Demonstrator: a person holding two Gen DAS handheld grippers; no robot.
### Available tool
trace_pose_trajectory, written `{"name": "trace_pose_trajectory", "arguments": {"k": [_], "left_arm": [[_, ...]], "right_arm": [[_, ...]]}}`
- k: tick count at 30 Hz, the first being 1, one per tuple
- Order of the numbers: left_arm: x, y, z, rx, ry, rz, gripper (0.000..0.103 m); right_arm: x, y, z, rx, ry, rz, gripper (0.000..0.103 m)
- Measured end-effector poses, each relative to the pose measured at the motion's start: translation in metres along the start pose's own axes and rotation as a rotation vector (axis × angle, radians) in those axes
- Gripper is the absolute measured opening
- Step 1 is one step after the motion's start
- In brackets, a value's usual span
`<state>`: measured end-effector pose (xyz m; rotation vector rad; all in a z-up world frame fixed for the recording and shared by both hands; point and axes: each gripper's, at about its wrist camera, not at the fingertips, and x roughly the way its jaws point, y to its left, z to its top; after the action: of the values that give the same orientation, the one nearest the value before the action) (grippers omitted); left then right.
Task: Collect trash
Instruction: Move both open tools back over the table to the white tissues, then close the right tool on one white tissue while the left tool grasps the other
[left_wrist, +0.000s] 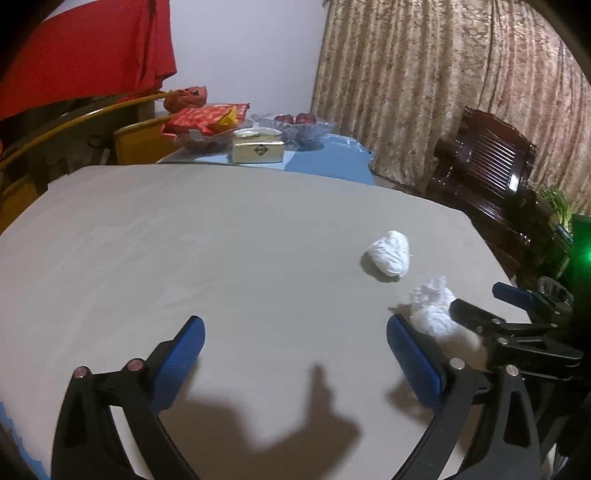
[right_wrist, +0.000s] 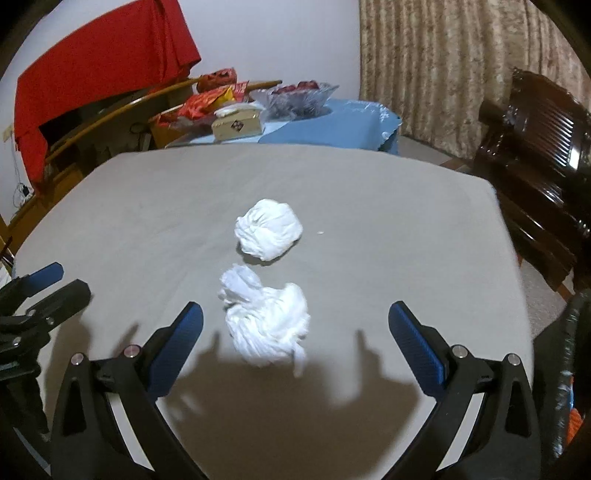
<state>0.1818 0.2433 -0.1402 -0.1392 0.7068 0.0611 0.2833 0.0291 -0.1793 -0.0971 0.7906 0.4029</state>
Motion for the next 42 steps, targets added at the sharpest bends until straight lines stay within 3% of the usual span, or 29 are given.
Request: {"name": "trace_pose_trajectory", "arguments": {"k": [10,13,15,20,27,33,42], "left_arm": [[0.010,0.011,-0.001,-0.012,0.022,0.015,0.097],[0.014,0.011,-0.002,-0.013,0.031,0.014,0.097],[0.016,0.012,0.000,-0.013,0.034,0.013,0.097],[0.019,0.006,0.004,-0.006,0.036,0.007,0.097],[0.030,-0.011,0.014,0.015,0.036,-0.013,0.097],[0.048,-0.038,0.035,0.046,0.018,-0.045,0.097],[0.105,-0.084,0.057,0.094,0.064,-0.081,0.096]], "right_arm": [[0.035,0.006,-0.002,-0.001,0.084,0.006,0.095],[0.036,0.005,-0.002,-0.003,0.101,0.024,0.075],[0.038,0.004,-0.003,0.009,0.120,0.057,0.070],[0.034,0.005,-0.003,-0.004,0.120,0.110,0.045],[0.025,-0.015,0.006,0.029,0.086,0.113,0.042],[0.026,-0.058,0.025,0.087,0.053,0.036,0.042],[0.035,-0.108,0.036,0.180,0.040,-0.030,0.042]]}}
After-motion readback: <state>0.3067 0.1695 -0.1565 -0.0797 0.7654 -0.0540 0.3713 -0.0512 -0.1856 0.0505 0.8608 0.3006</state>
